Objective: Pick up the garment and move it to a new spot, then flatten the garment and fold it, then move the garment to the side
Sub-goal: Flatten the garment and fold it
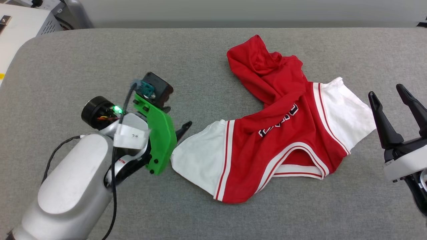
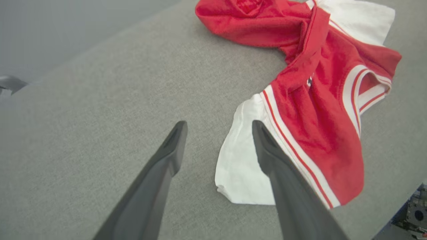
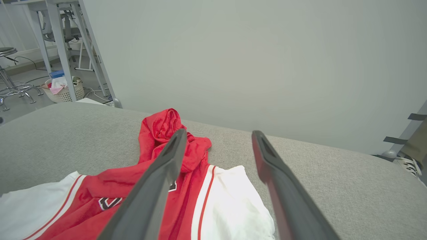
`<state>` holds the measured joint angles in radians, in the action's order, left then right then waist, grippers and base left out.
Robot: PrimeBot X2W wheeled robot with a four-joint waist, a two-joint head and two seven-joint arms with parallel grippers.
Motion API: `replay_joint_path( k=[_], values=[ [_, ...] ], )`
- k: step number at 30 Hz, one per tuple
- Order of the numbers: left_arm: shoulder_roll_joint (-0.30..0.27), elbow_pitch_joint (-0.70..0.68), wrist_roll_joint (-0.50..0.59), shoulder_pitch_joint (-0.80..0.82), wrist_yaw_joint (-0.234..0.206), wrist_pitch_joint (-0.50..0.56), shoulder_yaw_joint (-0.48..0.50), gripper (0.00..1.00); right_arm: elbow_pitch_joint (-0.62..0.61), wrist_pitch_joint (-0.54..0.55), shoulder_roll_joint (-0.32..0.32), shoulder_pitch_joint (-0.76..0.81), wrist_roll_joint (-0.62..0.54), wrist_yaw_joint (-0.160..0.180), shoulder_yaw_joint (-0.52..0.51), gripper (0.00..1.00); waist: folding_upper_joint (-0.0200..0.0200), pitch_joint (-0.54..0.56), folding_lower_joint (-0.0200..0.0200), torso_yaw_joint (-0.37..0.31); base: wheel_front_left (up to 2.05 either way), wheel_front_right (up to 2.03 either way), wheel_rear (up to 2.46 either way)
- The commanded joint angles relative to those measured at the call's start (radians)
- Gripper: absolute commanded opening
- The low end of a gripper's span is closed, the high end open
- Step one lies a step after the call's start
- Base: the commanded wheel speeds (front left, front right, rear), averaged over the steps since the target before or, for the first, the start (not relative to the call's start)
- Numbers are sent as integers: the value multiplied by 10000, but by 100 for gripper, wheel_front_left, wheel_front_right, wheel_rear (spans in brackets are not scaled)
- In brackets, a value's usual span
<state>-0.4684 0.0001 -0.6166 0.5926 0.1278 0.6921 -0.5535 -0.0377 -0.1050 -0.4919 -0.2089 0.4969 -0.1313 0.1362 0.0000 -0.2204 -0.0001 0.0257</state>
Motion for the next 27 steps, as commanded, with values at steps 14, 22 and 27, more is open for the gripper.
replay_joint_path(
  k=[14, 22, 27],
  values=[
    [-1195, 2117, -1002, 738, 28, 512, -3070, 100, -506, 304, 256, -70, -359, 6, -87, 100, 0, -802, 1, -724, 0, 0, 0],
    [-1182, 3085, -1350, 855, 28, 37, -4230, 0, -345, 206, 222, -244, -360, 6, 16, 100, 0, -941, 1, -790, 0, 0, 0],
    [-1393, 3374, -1453, 1019, 27, -1071, -4064, 0, -183, 205, 86, -140, -359, 6, -146, 100, 0, -735, 1, -690, 0, 0, 0]
  ],
)
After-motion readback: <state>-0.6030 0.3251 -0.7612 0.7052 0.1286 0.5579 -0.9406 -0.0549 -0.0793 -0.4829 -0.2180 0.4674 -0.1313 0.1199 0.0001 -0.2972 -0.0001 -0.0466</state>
